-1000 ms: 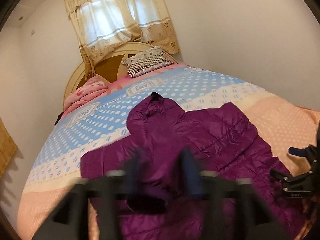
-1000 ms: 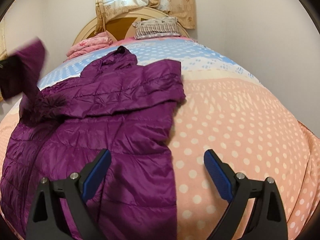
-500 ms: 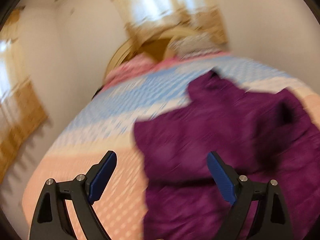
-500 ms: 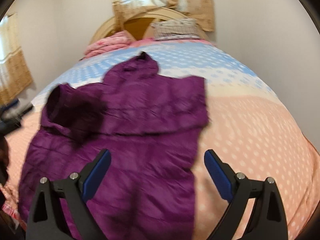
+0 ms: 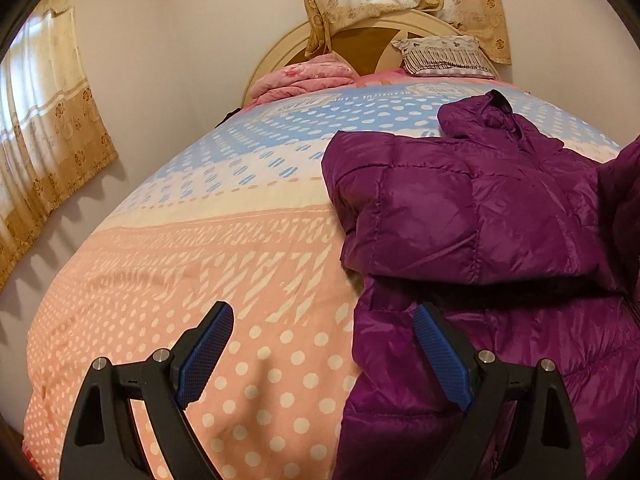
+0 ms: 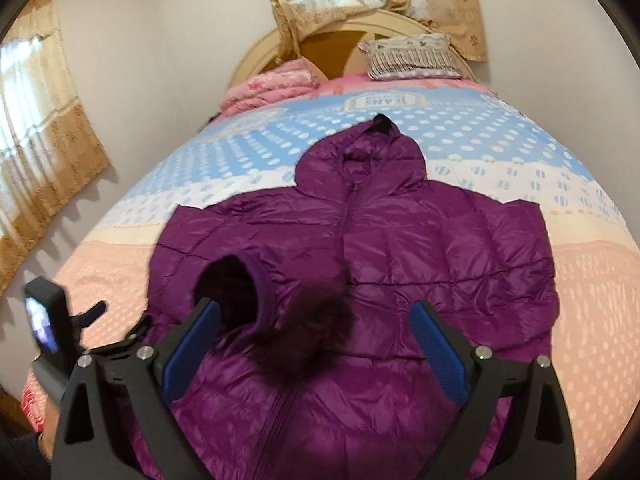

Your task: Fold large clothes

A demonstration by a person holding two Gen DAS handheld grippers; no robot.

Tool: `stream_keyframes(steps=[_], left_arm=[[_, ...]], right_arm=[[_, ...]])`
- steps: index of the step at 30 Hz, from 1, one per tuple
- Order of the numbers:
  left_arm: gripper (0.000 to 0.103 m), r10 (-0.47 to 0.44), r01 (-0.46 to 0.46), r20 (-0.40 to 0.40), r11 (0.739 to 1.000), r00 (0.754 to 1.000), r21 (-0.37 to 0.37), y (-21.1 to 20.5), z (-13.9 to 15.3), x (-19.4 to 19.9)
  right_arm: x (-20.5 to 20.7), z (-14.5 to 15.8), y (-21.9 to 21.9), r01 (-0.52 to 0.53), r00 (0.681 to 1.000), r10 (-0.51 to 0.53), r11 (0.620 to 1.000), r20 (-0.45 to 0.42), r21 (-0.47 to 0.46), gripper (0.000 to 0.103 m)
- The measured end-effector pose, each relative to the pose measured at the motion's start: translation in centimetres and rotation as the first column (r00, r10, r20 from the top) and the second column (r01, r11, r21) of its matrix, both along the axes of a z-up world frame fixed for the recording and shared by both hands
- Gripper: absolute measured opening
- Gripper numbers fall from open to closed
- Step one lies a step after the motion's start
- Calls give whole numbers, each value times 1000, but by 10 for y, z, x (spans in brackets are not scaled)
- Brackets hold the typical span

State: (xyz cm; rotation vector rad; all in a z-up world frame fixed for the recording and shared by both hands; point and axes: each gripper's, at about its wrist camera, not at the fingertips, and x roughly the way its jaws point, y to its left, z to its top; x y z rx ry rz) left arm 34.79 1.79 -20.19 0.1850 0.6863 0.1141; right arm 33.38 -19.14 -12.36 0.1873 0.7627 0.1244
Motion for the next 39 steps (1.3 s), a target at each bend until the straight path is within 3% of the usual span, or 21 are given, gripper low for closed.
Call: stream_keyframes(steps=[1,2,3,6,14,17,20,22,24,27,31,32,33,35,38,39], left_arm=[[92,3,-3,1,1000,1000,-4,1,0,1],[92,5,-5,2,1000,1000,-10,2,0,2],[92,7,-7,2,1000,1000,-20,4,1,3],[92,14,-14,-1,999,1000,-47,14,3,6],[92,48,-52,-54,995,997,-83,35,-4,18],[92,51,-59,-72,993,996,-105,39,-4,19],[92,35,-42,-64,992,997,-115,36,6,19],[92,21,-26,-40,993,999,-118,34,19,20],[92,9,-9,-2,991,1000,-131,29,36,23],[92,-28,34,42,986,999,-162,14,60,36],[92,-85,92,51,984,995,-156,-23,68,55],[92,-107,112,37,982,994,-149,-33,65,61],[92,-119,122,33,983,992,-136,-40,62,65],[92,-91,91,7,995,996,-40,-53,44,76],[92,-58,59,-23,998,998,24,-50,18,84],[92,-42,44,-44,998,998,41,-46,8,87]], right_arm=[[5,-6,-2,-8,999,8,1000,-34,4,58],[9,-15,-6,0,998,0,1000,-69,0,28],[8,-19,-13,17,997,-17,1000,-78,-1,16],[-1,-25,-40,55,995,-55,998,-86,-8,9],[-31,-44,-109,184,976,-185,983,-118,-14,7],[-33,-57,-125,221,965,-221,975,-141,-16,16],[-39,-57,-132,262,953,-263,965,-150,-26,83],[-52,-46,-140,288,950,-291,957,-112,-41,79],[-63,-34,-146,334,937,-339,940,-86,-69,58],[-74,-8,-140,367,930,-368,927,-7,-81,37],[-63,22,-99,304,952,-299,946,60,-112,41],[-54,21,-91,266,964,-263,957,37,-114,62],[-50,20,-88,251,968,-248,962,34,-108,71],[-46,17,-87,279,960,-274,950,55,-141,62],[-45,11,-88,210,977,-208,977,51,-31,48],[-43,8,-84,188,981,-186,981,48,-45,45]])
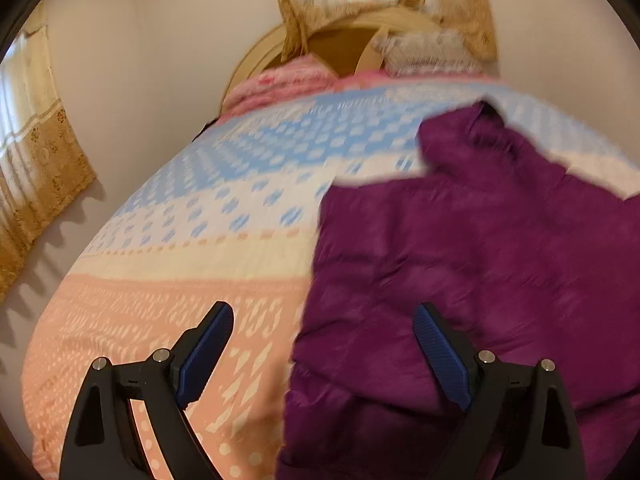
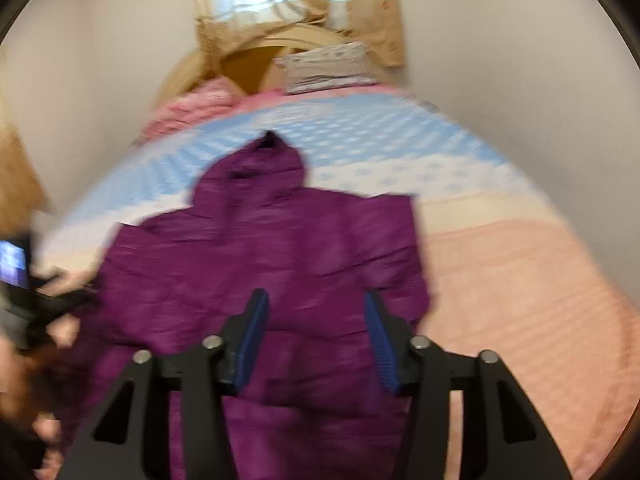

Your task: Fold large clothes

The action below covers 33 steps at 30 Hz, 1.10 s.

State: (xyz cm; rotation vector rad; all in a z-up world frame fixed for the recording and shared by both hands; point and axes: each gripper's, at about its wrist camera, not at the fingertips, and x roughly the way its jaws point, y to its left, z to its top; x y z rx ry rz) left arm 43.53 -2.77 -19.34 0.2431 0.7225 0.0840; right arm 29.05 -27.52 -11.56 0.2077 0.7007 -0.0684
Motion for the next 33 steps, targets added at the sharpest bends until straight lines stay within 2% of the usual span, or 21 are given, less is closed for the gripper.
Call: stream_keyframes(steps=[2,4,6,8,11,14,17,20,24,25,28,30,33], left_arm=[[92,51,-50,-64,999,997,11,16,-21,11],[92,90,-98,-101,992,991,-77,38,-23,15],[92,115,-128,-104,984,988,-126,51,-18,15],[92,122,-131,-71,982,990,-139,53,-7,9],[92,95,-93,2,974,995,-209,49,19,-5],[92,25,-7,64,964,998,-265,29,46,-12],[92,-65,80,69,963,996,-256,-9,56,-5],[92,-93,95,21,968,995,-233,-36,41,10],[92,-58,51,-47,990,997,-134,-45,1,32],[92,-47,37,-70,990,996,-132,-42,-9,37],[97,-30,0,-126,973,992,-233,-24,-23,49],[100,-27,-9,-139,968,990,-252,-21,-27,50],[102,-21,-15,-142,968,990,-249,-23,-29,48]], right_arm=[[8,-8,11,-53,998,53,999,-17,-6,41],[16,-20,13,-73,996,74,997,-46,16,37],[29,-40,10,-63,993,66,997,-99,33,30],[36,-56,6,-32,987,34,999,-155,17,23],[36,-65,-3,-1,985,4,1000,-175,18,22],[30,-45,2,-10,993,8,1000,-120,-12,22],[31,-23,11,-31,998,30,999,-51,-20,22],[49,-23,11,-32,998,33,999,-48,9,22],[70,-54,3,5,995,-5,1000,-96,-6,22],[73,-64,-1,17,994,-17,1000,-112,-6,22],[73,-85,-10,22,992,-21,1000,-126,6,22],[72,-86,-13,26,992,-23,999,-123,26,22],[74,-88,-11,27,991,-26,1000,-130,5,22]])
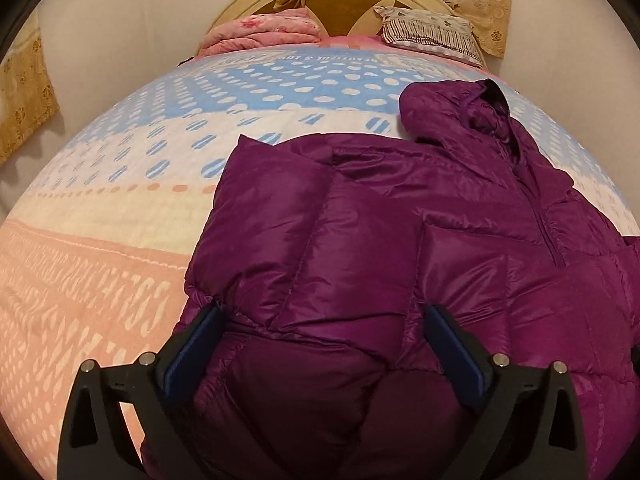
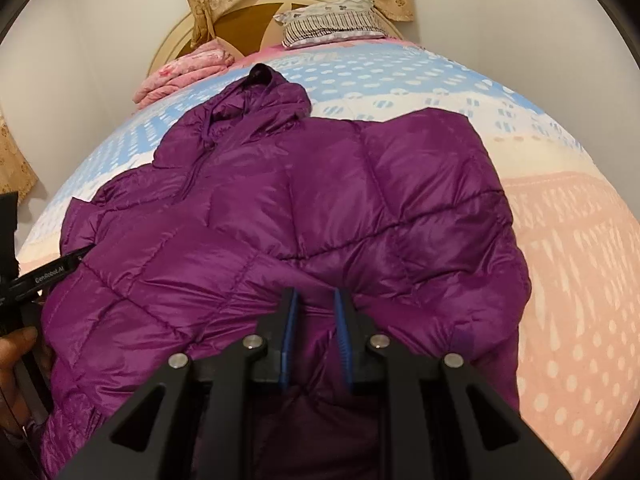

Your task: Fold large clothes

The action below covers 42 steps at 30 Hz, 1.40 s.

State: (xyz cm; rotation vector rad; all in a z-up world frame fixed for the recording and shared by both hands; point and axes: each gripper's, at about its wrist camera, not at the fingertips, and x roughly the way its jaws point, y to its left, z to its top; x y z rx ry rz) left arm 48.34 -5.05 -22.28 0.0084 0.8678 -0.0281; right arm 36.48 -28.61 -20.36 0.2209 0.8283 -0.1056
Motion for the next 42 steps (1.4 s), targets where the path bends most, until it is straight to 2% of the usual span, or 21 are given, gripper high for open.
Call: stream_keyframes(steps=[18,21,23,25,27,29,32,35,37,42], left_arm=[[102,-5,4,-11,1000,1000,-14,3,-2,0],[102,-4,3,-30,999,1000,-39,11,15,-6],[102,-46,49,29,992,999,-117,19,39,-13],[102,-36,46,81,990,996,-131,25,57,-8],[102,-15,25,88,992,996,-120,26,62,7],[102,24,-18,52,994,998,-104,26,55,30],[102,17,-18,-10,993,1000,-118,21,34,54],[102,16,-17,-48,1000,999,-16,8,6,65],[102,6,-6,-47,1000,999,0,4,-6,63],[102,14,-14,-23,1000,1000,19,2,-7,59]], right_arm=[[1,-3,4,4,1000,-4,999,-3,-37,21],[-12,17,0,11,999,-10,1000,49,-18,23],[-20,37,-8,34,995,-34,999,95,-4,26],[-9,55,-25,81,991,-84,996,103,31,27],[10,64,-39,135,985,-136,991,107,9,27],[29,61,-50,165,982,-165,986,93,8,27],[61,34,-66,177,984,-177,984,1,14,27],[68,9,-75,182,982,-181,983,-48,6,27],[64,1,-78,185,982,-184,982,-40,23,27],[60,-4,-74,186,982,-186,983,-17,-2,27]])
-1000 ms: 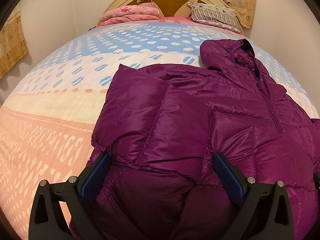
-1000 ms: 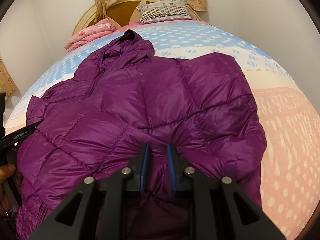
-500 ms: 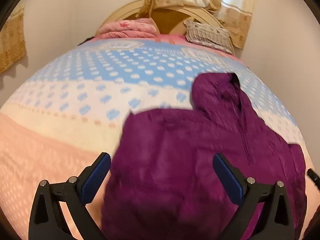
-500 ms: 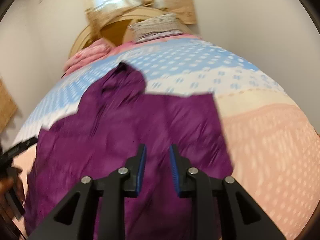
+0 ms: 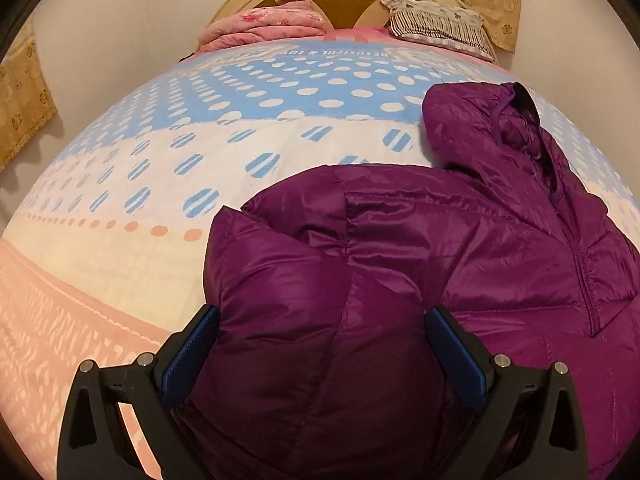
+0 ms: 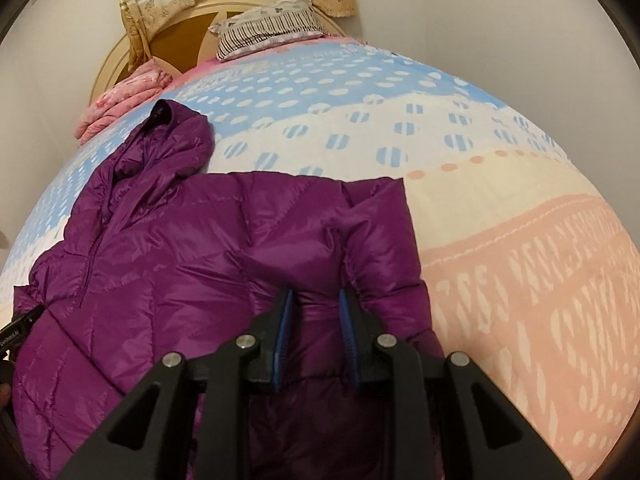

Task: Fold large clothes
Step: 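Grasp the jacket hem with both grippers and lift it toward the hood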

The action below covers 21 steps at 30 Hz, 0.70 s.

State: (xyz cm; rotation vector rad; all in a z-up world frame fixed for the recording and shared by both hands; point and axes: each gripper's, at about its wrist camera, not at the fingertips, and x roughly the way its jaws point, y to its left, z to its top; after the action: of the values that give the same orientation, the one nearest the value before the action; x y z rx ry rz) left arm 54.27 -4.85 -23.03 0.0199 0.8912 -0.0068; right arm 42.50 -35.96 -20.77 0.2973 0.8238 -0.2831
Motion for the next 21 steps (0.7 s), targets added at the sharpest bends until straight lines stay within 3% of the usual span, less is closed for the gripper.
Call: stream_keyframes(steps=[7,10,12,15,19,21], left_arm=[[102,3,-3,1,1000,1000,24,-6,-1,-1],[102,-13,14,-34,1000,999,19,-3,5,1],[102,-21,21,-32,1000,999,-12,3,22,-3],[102,-113,115,27,988,993,-102,4,62,0],[102,-160,163,27,973,987,-163,-9,90,45],[102,-150,155,43,978,988,-141,-18,97,75]], right_arm=[[1,-2,1,-1,1000,1,1000,6,-9,27],[3,-1,2,-11,1000,11,1000,-4,-4,27],[4,8,1,-67,997,67,998,-34,16,43],[8,30,1,-135,991,136,990,-13,35,65],[48,57,4,-189,982,189,982,15,28,66],[77,69,11,-215,976,215,977,29,-1,66]])
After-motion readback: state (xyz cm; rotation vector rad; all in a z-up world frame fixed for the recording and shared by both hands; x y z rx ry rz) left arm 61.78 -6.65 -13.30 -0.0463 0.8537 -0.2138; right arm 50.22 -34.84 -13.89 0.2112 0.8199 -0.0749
